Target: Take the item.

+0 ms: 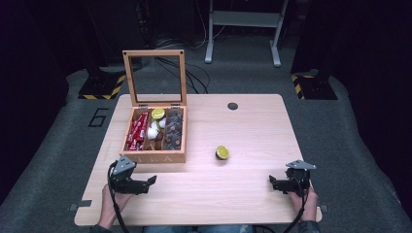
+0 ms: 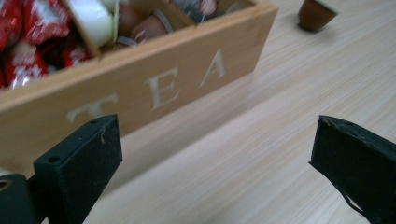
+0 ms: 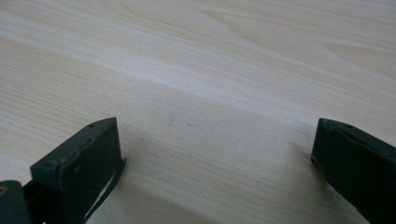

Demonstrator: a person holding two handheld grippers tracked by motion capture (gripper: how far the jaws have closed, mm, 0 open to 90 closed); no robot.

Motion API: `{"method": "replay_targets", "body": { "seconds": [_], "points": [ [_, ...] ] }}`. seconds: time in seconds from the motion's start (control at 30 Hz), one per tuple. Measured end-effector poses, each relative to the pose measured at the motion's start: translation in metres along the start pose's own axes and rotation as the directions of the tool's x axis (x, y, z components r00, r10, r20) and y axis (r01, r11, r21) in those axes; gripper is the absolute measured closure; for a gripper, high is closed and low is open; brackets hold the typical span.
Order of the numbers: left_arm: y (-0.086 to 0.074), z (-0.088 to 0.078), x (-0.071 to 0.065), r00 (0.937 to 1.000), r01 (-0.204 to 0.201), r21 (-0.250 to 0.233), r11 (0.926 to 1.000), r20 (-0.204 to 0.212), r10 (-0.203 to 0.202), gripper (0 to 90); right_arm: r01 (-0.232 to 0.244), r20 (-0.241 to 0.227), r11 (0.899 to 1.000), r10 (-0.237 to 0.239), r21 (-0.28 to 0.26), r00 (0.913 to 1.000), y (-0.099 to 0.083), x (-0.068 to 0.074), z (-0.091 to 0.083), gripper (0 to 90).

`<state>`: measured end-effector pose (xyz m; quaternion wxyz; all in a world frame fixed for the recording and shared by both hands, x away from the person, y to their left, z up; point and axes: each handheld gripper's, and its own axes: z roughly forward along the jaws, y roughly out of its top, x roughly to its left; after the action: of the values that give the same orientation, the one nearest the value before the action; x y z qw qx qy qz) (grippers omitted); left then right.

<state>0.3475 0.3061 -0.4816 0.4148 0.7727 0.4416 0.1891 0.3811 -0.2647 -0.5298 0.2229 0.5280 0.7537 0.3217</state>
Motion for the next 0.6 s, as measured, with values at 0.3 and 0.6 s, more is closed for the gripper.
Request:
{"method": "replay_targets", "body": {
  "seconds": [0.3, 0.6],
  "points": [
    [-0.039, 0.003, 0.030, 0.9933, 0.115, 0.066, 0.9912, -0.016, -0.114, 0.3, 0.007, 0.000, 1.000, -0.007, 0.000, 1.0000, 0.000, -0.001, 0.000, 0.9],
    [-0.057, 0.002, 0.042, 0.9855, 0.090, 0.107, 0.9902, -0.153, -0.073, 0.4, 0.005, 0.001, 1.000, -0.005, 0.000, 1.0000, 0.000, 0.000, 0.000, 0.9]
  ]
}}
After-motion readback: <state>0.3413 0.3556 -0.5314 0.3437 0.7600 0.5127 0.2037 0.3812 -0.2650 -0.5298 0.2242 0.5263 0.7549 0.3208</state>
